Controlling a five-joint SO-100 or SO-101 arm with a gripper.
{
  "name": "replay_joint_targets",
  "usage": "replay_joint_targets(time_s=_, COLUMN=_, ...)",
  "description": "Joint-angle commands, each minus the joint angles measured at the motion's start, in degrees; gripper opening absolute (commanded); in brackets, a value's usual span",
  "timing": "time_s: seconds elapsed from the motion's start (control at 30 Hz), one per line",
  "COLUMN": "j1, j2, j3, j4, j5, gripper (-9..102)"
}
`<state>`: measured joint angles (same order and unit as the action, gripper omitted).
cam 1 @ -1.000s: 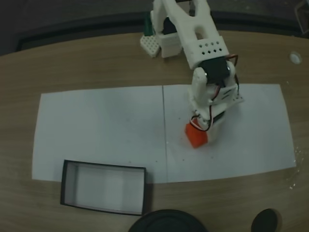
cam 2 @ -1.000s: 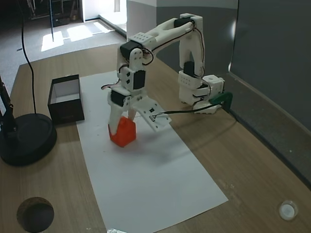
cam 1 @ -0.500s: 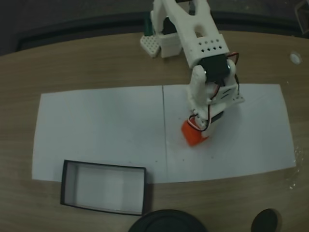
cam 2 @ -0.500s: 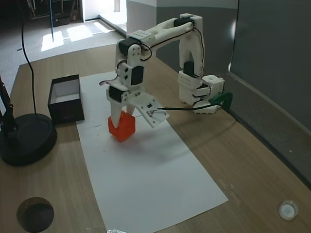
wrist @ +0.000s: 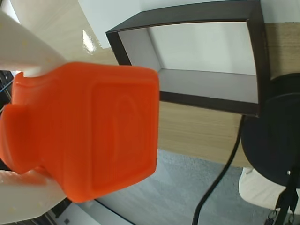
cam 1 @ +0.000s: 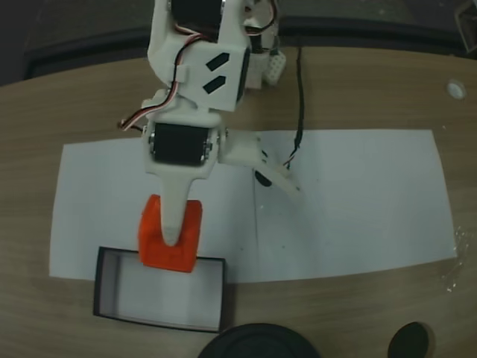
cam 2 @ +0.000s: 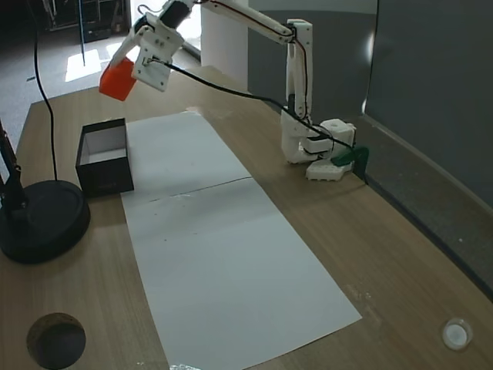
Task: Grab a orange square and put it in the box.
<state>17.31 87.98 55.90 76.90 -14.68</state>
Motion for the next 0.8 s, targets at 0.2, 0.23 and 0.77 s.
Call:
replay_joint_targets(time_s=0.2, j1=0.6, j2=-8.4, j3=-4.7, j4=-0.7, j5=-0.1, gripper=5)
replay_joint_targets(time_s=0.23, j1=0.6, j2=-9.3, j3=-5.2, j4=-0.7, j5=0.1, gripper=5)
replay_joint_targets(time_s=0.77, j1=0.8, j2=-15.9, j3=-8.3, j4=-3.1, j5=0.4, gripper=5)
